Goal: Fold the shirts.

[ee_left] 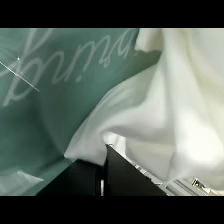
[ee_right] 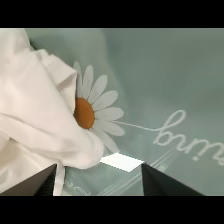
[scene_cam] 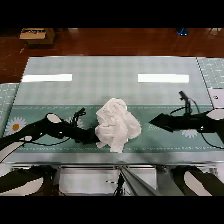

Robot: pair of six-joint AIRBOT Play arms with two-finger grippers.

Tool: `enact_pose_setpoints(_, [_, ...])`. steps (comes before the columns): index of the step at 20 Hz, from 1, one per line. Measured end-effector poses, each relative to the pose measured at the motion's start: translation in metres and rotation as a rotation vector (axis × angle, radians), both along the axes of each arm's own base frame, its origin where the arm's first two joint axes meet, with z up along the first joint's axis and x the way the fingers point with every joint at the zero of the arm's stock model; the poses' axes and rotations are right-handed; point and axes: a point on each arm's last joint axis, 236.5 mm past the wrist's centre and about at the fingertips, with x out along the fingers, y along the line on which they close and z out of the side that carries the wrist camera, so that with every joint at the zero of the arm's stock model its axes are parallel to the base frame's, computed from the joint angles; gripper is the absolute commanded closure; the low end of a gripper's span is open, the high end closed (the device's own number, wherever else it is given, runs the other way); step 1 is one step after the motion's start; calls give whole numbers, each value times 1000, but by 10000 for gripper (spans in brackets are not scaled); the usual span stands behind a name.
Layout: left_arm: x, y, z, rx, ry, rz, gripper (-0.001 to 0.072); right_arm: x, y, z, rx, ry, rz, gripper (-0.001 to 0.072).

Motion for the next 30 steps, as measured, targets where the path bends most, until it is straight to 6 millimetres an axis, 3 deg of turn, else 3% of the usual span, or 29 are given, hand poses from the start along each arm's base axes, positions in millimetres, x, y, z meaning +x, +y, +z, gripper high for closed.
enact_pose_setpoints(4, [-4, 0, 2, -6, 11, -16, 685, 3, 39, -22, -1, -17, 38, 132])
enact_pose_setpoints(5, [-5, 0, 2, -8, 13, -19, 685, 4, 47, -30, -5, -14, 39, 185])
enact_pose_setpoints(7, [-7, -1, 3, -11, 18, -25, 685, 7, 61, -42, -9, -9, 26, 553])
enact_pose_setpoints(8, [-8, -1, 4, -14, 20, -28, 685, 9, 67, -47, -11, -9, 18, 668])
enact_pose_setpoints(11, [0, -1, 10, -20, -30, -43, 686, 17, 78, -44, 4, -46, 11, 682])
enact_pose_setpoints(13, [31, 1, 29, -31, -143, -7, 686, 26, 84, -21, 36, -117, 33, 682])
enact_pose_setpoints(16, [90, 9, 105, -112, -365, 90, 686, 45, 80, 40, 66, -293, 73, 683])
enact_pose_setpoints(19, [152, 51, 216, -136, -709, 247, 686, 67, 56, 120, 47, -520, 36, 683])
enact_pose_setpoints(21, [168, 90, 294, -113, -936, 351, 686, 78, 34, 176, 24, -669, -26, 683])
enact_pose_setpoints(23, [166, 126, 367, -68, -1145, 449, 686, 79, 17, 231, 14, -798, -88, 683])
enact_pose_setpoints(25, [150, 150, 424, -19, -1302, 525, 687, 72, 8, 277, 16, -899, -130, 683])
enact_pose_setpoints(28, [115, 157, 488, 24, -1481, 570, 687, 54, 4, 332, 25, -1017, -152, 683])
enact_pose_setpoints(30, [93, 150, 517, 29, -1554, 565, 687, 40, 4, 364, 34, -1086, -161, 683])
